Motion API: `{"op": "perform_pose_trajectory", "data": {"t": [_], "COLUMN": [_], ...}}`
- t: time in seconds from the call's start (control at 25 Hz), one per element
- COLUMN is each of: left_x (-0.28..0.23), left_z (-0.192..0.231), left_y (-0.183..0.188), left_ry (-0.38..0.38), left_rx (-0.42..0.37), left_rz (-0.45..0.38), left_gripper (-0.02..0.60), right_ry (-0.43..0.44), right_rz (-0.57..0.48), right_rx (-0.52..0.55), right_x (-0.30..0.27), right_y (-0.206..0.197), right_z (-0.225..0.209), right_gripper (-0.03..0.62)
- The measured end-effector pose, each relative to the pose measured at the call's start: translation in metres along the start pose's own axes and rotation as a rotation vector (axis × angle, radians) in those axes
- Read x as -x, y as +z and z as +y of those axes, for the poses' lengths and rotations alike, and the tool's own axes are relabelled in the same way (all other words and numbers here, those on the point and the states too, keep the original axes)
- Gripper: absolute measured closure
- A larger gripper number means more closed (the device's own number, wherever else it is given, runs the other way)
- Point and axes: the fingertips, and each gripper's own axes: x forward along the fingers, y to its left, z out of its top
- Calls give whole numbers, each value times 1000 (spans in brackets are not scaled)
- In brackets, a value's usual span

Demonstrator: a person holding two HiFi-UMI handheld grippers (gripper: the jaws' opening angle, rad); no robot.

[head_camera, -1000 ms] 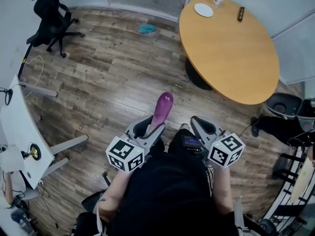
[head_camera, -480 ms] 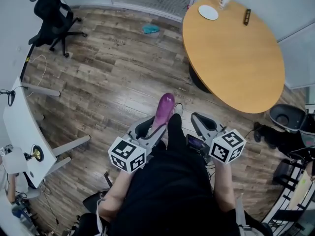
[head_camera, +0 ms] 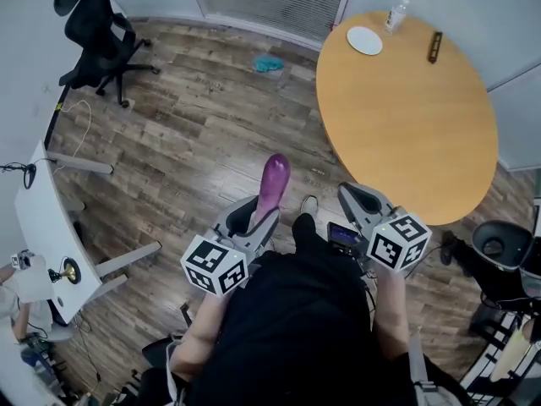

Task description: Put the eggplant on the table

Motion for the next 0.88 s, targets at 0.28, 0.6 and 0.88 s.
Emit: {"op": "perform_pose_trajectory", "data": {"t": [0.28,0.6,0.88], "left_x": [-55,-111,-134], "left_z": [-19,-37,-50], "left_y": [20,31,31], "left_ry": [-15,-31,-68], "left_rx": [-7,-14,-22], "left_rz": [9,19,50], "left_gripper": [403,403,403], "right_ry": [-3,7,-27], "right_rz": [2,6,12], "right_rx": [-25,-34,-83], "right_x": [1,5,14], "right_y": [23,41,36], "right_z": [-50,-96,-116], "right_gripper": [576,576,576]}}
